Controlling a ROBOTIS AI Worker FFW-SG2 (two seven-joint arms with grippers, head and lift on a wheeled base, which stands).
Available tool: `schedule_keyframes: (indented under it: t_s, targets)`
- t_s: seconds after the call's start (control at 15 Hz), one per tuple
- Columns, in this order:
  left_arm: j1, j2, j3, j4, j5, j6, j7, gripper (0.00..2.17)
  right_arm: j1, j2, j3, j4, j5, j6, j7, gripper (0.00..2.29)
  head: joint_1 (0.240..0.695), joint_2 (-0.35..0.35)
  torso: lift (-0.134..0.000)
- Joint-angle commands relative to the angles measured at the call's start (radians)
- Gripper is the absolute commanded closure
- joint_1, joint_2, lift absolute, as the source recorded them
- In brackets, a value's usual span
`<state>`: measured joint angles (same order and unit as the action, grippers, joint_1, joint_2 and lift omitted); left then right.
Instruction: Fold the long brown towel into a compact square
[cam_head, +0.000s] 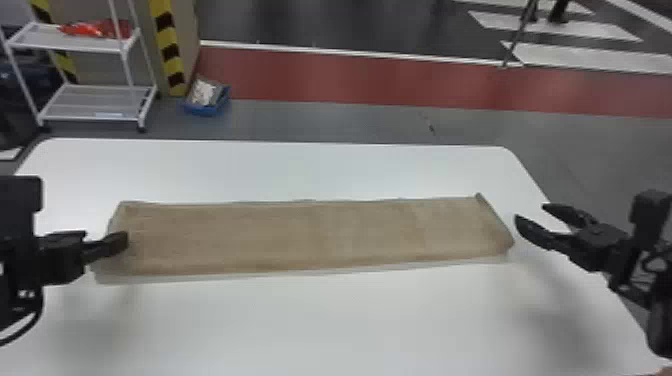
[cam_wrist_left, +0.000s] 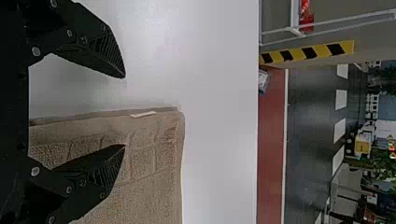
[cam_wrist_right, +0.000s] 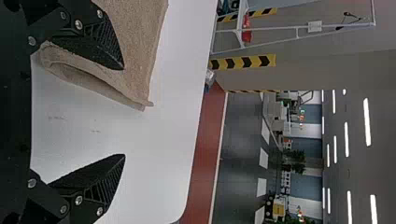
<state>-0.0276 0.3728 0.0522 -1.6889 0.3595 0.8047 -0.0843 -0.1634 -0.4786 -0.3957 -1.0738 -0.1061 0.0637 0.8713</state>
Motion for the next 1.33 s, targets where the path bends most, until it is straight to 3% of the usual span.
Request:
schedule_keyframes:
  t_s: [0.0,0.13,0.2,0.6,0.73,0.93,1.07,1.13,1.27]
  targets:
    - [-0.002,0.000,0.000,0.000,-0.001,0.023,-0.002,0.67,0.001,0.000,-0.002,-0.001,-0.004,0.003,0.003,0.25,0.695,-0.161,-0.124]
    - [-0.003,0.000,0.000,-0.001,0.004,0.038,-0.003,1.21,0.002,0.000,-0.006,-0.005,-0.006,0.012,0.005,0.25,0.695,-0.161,-0.124]
    - [-0.002,0.000,0.001,-0.012,0.007,0.072,-0.006,1.36,0.002,0.000,-0.006,-0.012,-0.006,0.018,0.005,0.25,0.695,-0.162,-0.124]
    - [0.015,-0.003,0.051,-0.173,0.102,0.176,0.000,1.48,-0.004,0.008,0.003,-0.021,-0.006,0.058,0.006,0.25,0.695,-0.182,-0.124]
    - [0.003,-0.012,0.084,-0.196,0.170,0.216,0.015,1.48,-0.001,0.009,0.008,-0.029,-0.006,0.068,0.008,0.25,0.695,-0.184,-0.124]
    - [-0.071,-0.052,0.118,-0.213,0.315,0.459,0.080,1.48,0.010,0.041,0.017,-0.117,-0.006,0.126,0.009,0.25,0.695,-0.185,-0.124]
    - [-0.126,-0.123,0.115,-0.227,0.388,0.578,0.126,1.48,0.010,0.067,0.043,-0.173,-0.006,0.135,0.009,0.25,0.695,-0.189,-0.124]
    - [-0.144,-0.173,0.103,-0.236,0.389,0.575,0.135,1.48,0.016,0.081,0.058,-0.215,-0.003,0.141,0.009,0.25,0.695,-0.196,-0.124]
    - [-0.186,-0.232,0.054,-0.244,0.388,0.554,0.173,1.48,0.033,0.106,0.078,-0.264,-0.006,0.141,0.009,0.25,0.695,-0.213,-0.124]
